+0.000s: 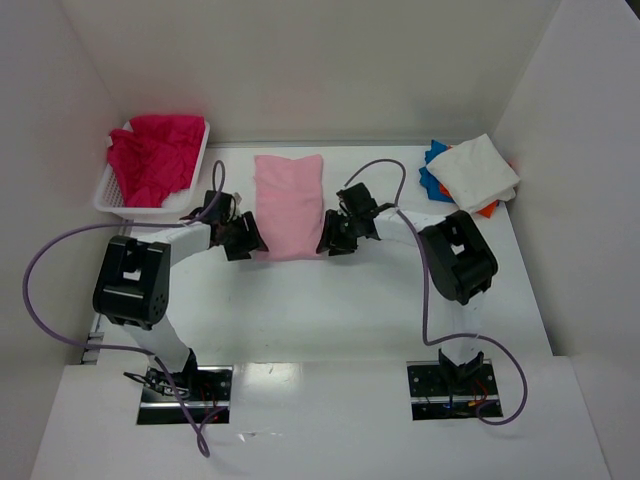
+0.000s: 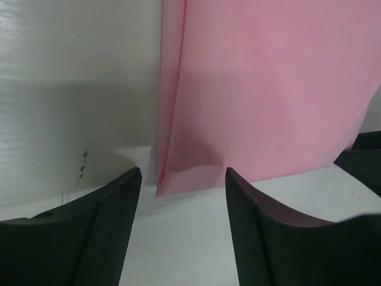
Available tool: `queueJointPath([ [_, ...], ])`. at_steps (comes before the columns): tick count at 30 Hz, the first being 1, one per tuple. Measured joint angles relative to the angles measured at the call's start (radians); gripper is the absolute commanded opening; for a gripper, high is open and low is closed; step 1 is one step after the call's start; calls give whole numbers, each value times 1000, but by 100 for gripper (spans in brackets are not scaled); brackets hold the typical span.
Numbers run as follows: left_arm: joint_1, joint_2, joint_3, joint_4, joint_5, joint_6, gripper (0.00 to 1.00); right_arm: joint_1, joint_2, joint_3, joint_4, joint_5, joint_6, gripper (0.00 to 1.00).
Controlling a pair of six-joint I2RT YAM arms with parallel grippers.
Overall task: Fold and stack the t-shirts
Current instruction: Grab one side of the 2/3 rectangular tshirt with both arms, then fold the long partially folded tshirt into a neat square
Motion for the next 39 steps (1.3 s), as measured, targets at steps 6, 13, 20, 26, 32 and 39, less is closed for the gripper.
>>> queueJointPath([
  [6,0,21,8,5,5,1,47,0,32,18,32,-21,20,38],
  [13,0,25,5,-8,13,4,21,0,50,26,46,-29,45,8],
  [20,0,25,-1,-15,25,3,0,0,46,14,52,-27,63,0],
  [26,-6,-4,-27,-43,57,-8,0,6,-29,-73,60,-18,81,0],
  [32,-42,-183,-61,-149,72,-26,0,59,-147,-131,33,1,91,0],
  [39,-96,-384,-38,-321,83,-26,0,139,-325,-160,-56,31,122,0],
])
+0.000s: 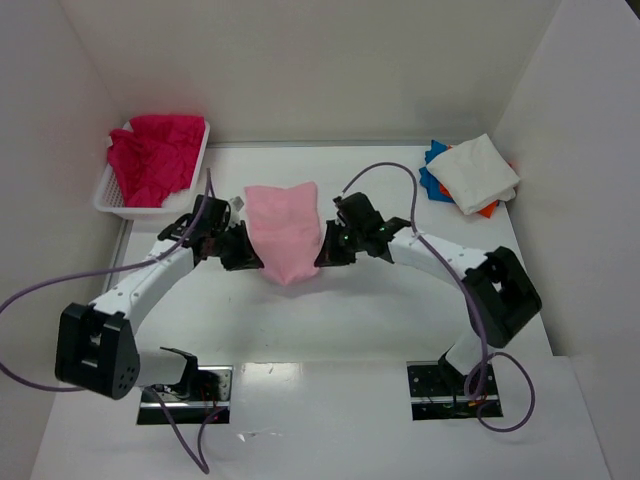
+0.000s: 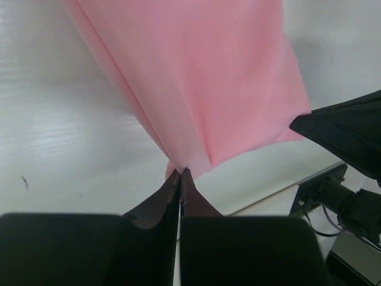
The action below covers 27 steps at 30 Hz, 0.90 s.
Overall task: Fold and stack the t-shirts
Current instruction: Fold the long partially folded tshirt into a neat square
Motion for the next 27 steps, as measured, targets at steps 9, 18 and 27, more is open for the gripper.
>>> queueJointPath([
  [9,3,-198,111,-120,-24,-34,0,1,-295,35,-84,92,69,0],
  [18,67,-135,119,-99,-10,-58,0,-58,-192,73,-76,103,47,0],
  [27,109,136,205,-13,29,-45,0,-152,20,193,-29,82,-2,0],
])
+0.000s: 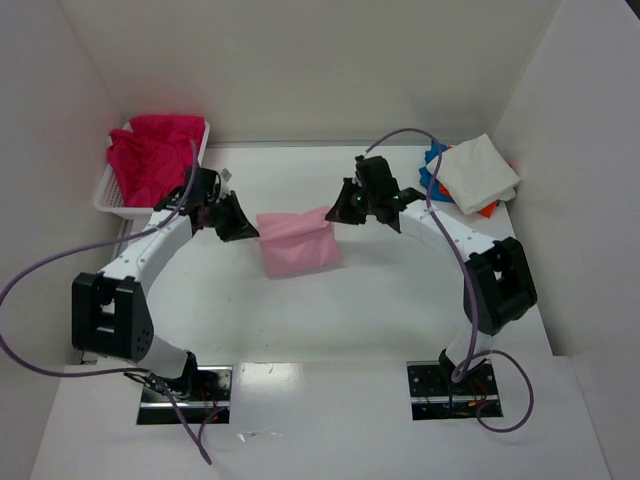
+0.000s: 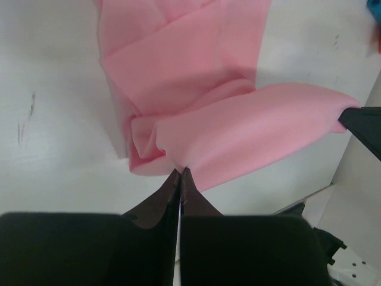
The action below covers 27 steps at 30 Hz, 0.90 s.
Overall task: Fold and stack the t-shirts
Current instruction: Fold the long partially folded tshirt into a neat square
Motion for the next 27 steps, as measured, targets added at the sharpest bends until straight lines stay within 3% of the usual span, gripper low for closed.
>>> queueJointPath([
  [7,20,201,171,47,10,28,0,-34,123,139,37,-3,-34,0],
  [18,83,420,316,96,22,28,2,-83,391,374,68,-48,-49,3],
  [20,94,464,355,105,26,29,16,-88,446,432,69,-57,-50,3],
  [22,103,511,402,110,28,28,16,-95,503,497,69,-67,-53,9],
  [23,106,535,423,117,27,27,21,-99,529,526,69,-70,-54,14],
  [27,112,596,458,132,27,38,61,-118,633,639,62,-85,-61,35],
])
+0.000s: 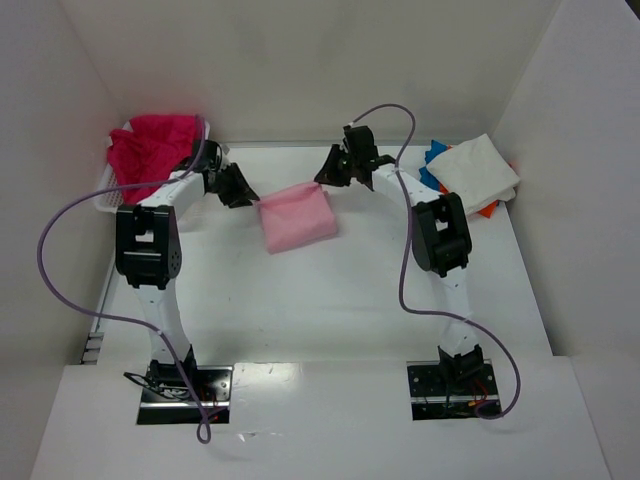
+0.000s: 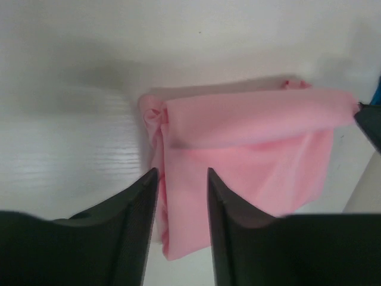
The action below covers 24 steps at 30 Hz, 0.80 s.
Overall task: Fold and stack the t-shirts
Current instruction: Fold the long partially folded tshirt into a neat square
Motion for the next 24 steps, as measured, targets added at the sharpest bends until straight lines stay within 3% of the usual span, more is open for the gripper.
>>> queueJointPath([
  [4,11,28,2,-3,-1,13,65,-10,46,31,-22,-5,-6,55],
  [9,31,20,3,-4,-1,33,65,-14,42,31,-45,8,-22,63],
  [12,43,-13,-1,-4,-1,40,64,-16,8,0,-47,31,-32,54],
  [16,53,-109,-40,24,20,40,52,-16,-85,-68,-44,48,-48,31],
  [20,44,-177,-72,63,55,40,50,-16,-166,-123,-24,39,-53,36],
  [22,30,-188,-100,81,81,40,32,-16,-194,-173,-2,28,-53,29],
  [24,8,-188,-140,96,114,41,15,-16,-221,-257,23,15,-52,13],
])
